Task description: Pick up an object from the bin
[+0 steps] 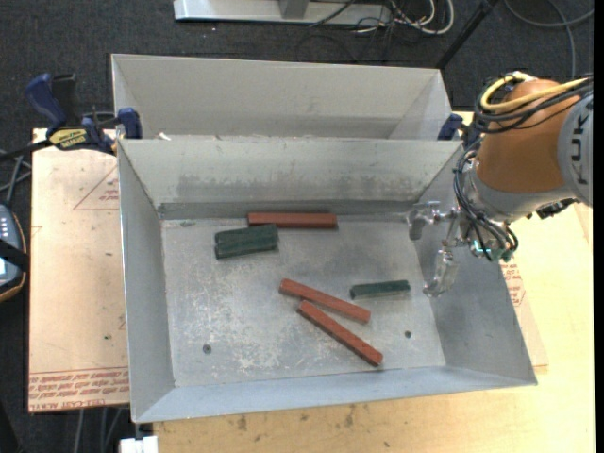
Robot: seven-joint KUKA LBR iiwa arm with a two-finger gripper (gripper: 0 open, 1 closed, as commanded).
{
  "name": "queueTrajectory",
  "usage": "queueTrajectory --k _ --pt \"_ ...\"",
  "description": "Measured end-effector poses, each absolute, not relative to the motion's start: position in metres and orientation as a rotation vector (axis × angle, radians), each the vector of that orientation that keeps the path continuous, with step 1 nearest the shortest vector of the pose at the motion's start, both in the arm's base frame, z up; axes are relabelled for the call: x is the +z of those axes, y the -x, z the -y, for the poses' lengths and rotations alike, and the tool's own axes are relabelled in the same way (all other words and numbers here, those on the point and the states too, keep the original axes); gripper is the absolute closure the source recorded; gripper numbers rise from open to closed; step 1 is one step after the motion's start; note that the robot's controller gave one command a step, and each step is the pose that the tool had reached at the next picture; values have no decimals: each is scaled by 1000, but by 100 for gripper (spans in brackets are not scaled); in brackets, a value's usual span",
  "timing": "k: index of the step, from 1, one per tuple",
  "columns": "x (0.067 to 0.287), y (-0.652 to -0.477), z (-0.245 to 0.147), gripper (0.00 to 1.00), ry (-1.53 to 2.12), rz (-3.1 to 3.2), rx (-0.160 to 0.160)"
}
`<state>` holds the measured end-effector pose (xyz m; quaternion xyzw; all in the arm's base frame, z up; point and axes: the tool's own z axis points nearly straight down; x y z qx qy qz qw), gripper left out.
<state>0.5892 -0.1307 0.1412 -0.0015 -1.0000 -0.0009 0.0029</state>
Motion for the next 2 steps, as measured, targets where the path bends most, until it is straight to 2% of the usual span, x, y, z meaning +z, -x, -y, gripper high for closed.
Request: queueTrajectory --k 1,2 --pt "146 -591 130 0 0 3143 -1" --pt "98 -573 118 0 -18 3150 2"
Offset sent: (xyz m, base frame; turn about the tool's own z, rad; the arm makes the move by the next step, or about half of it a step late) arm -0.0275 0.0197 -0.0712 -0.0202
